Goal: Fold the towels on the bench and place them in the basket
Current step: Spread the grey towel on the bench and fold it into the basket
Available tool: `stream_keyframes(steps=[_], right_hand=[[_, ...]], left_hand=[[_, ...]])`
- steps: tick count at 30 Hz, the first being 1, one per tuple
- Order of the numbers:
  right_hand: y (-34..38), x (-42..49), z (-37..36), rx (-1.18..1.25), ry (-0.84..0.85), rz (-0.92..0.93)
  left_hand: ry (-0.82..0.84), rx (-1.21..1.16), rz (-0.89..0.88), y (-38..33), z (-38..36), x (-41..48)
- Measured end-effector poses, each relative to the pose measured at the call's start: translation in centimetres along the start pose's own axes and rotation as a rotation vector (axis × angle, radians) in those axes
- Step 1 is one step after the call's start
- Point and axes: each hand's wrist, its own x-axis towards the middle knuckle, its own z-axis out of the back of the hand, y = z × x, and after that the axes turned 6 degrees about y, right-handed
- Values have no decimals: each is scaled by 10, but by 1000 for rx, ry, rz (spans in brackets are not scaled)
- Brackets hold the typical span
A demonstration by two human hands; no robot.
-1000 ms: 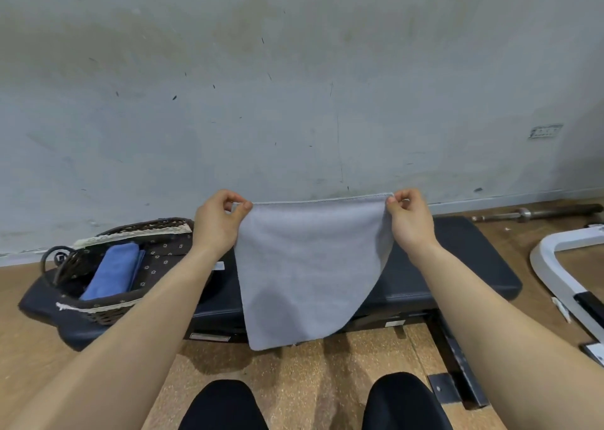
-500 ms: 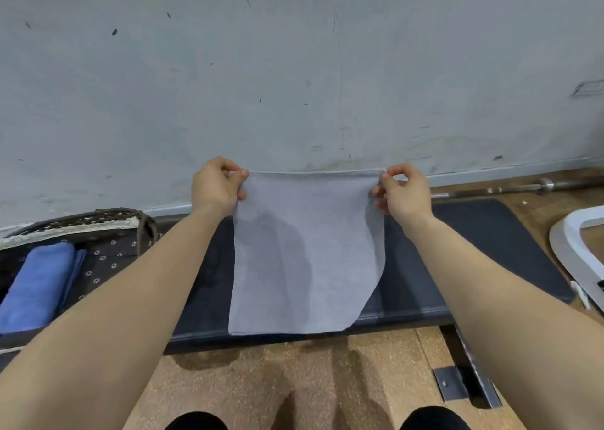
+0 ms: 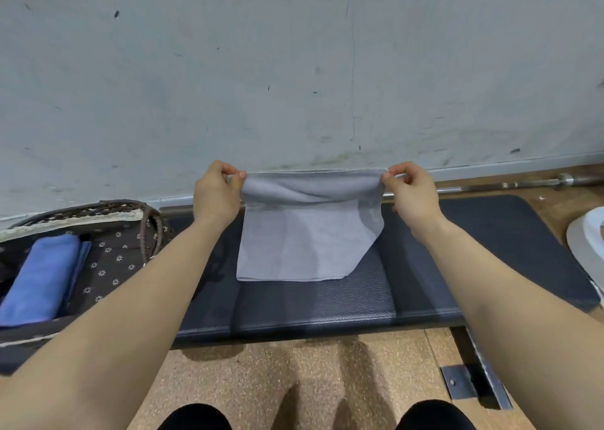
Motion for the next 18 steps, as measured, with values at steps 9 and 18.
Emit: stream_keyframes(steps=[9,18], right_hand=[[60,-58,30,-8,-27,111],[99,-126,67,-111,-35,253]], left_hand=[[-29,-23,-109,-56,61,-53],[-27,25,-176,-84,114,-116]])
